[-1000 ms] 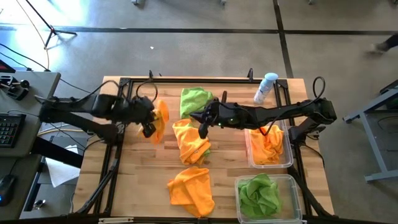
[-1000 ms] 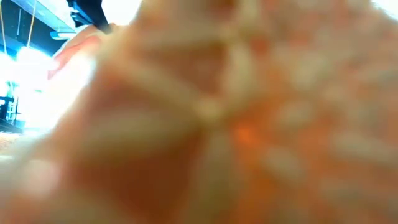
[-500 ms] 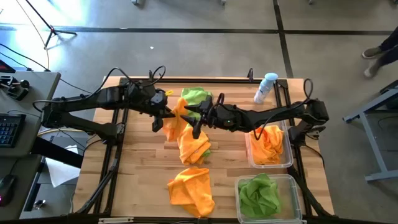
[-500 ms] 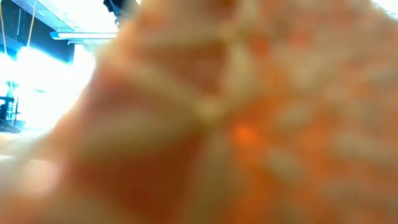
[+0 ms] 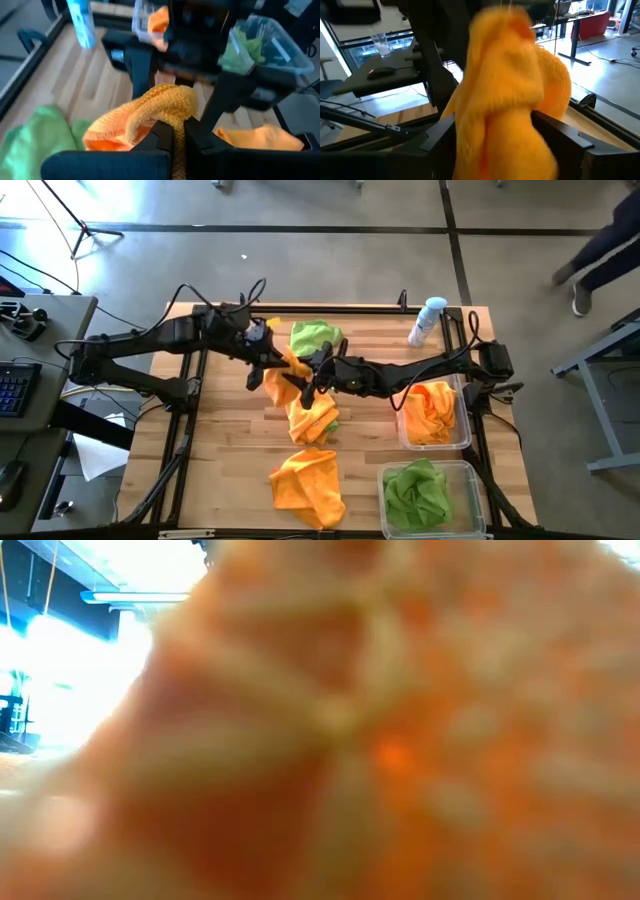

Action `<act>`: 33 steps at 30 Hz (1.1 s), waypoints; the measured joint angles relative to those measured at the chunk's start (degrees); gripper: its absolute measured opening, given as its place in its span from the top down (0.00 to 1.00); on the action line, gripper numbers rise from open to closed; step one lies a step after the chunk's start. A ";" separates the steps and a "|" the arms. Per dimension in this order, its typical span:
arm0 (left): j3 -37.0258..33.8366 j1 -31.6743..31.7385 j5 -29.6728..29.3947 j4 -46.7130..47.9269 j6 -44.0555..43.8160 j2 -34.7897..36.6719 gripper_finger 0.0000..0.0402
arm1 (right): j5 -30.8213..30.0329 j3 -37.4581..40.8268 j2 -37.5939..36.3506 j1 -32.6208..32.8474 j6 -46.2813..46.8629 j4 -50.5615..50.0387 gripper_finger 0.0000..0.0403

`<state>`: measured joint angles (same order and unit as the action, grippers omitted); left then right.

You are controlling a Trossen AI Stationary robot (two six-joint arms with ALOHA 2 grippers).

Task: Sort microfiber towel by color & place in baskets
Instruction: Put the yellow towel into the top transparent bin

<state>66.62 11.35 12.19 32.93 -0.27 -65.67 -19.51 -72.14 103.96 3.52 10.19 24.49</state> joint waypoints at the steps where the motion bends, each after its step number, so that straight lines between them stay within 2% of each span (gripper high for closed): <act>1: 0.71 0.00 -0.01 -0.06 0.39 -0.02 1.00 | -0.15 0.00 0.00 -0.02 -0.01 0.00 0.42; 5: 2.03 0.00 -0.68 -1.09 0.55 0.00 1.00 | -2.35 0.00 0.00 -0.13 -0.07 0.44 0.45; 8: 2.03 0.00 -0.74 -2.32 0.52 -0.04 0.99 | -2.15 -0.37 0.00 -0.51 0.27 0.25 0.52; 13: 2.03 0.00 -1.01 -3.25 -0.71 -0.37 0.95 | -0.05 -0.44 0.00 -0.89 2.79 0.11 0.73; 18: 2.03 0.00 -1.11 -2.83 -0.98 -0.33 0.86 | 1.90 -0.44 -0.16 -0.89 2.83 -1.63 0.96; 22: 2.11 0.73 -0.90 -1.98 -0.98 -0.30 0.77 | 2.42 -0.50 -1.99 -0.87 2.83 -4.70 0.94; 26: 2.12 1.97 -1.11 1.93 -1.00 0.03 0.71 | 2.32 -3.15 -5.56 -0.76 3.58 -17.07 0.94; 29: 2.11 2.86 -1.11 5.43 -2.22 0.98 0.70 | 1.96 -6.53 -8.64 -0.76 6.03 -29.05 0.98; 33: 2.11 3.21 -1.13 8.28 -3.82 2.52 0.70 | 1.45 -12.02 -12.98 -0.56 7.96 -45.08 0.98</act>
<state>68.73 14.57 11.06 41.21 -4.10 -63.14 -18.05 -84.16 90.99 2.96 18.15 -20.59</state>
